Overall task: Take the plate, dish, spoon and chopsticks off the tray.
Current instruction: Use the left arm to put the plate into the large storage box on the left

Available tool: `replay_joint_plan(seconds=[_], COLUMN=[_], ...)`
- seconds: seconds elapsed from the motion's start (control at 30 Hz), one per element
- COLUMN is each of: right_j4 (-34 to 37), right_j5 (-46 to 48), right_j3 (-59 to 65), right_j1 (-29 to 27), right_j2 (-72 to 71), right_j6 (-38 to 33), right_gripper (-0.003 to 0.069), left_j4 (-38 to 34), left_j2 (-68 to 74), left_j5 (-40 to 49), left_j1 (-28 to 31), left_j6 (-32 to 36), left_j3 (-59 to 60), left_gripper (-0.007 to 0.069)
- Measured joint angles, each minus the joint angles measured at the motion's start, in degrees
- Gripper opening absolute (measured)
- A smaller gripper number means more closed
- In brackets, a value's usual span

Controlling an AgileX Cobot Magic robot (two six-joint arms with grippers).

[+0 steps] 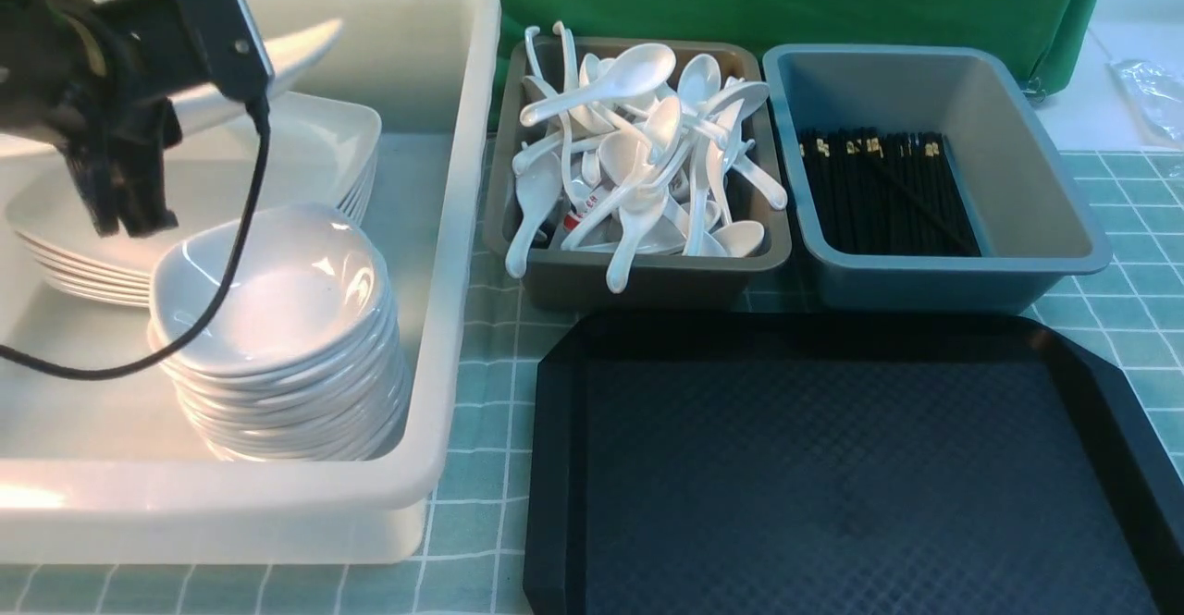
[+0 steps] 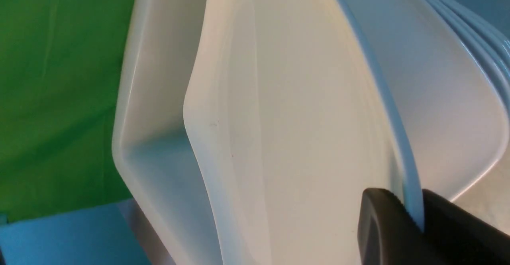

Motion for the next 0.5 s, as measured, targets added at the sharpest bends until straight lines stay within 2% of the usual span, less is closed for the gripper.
replay_joint_plan(seconds=[0.03, 0.17, 0.5], right_j4=[0.0, 0.1, 2.4], right_j5=[0.1, 0.1, 0.1], right_j3=[0.0, 0.0, 0.0], right_j1=[0.0, 0.0, 0.0], right_j2=[0.0, 0.0, 0.0], right_j6=[0.0, 0.0, -0.7], right_gripper=[0.0022, 0.0022, 0.0023], left_j4=[-1.1, -1.8, -1.8], left_j2=[1.0, 3.2, 6.5], left_j5=[-1.4, -2.8, -3.4], left_j1=[0.1, 0.1, 1.5], left_j6=[3.8, 8.6, 10.5], left_j3=[0.0, 0.0, 0.0], left_gripper=[0.0031, 0.0031, 0.003])
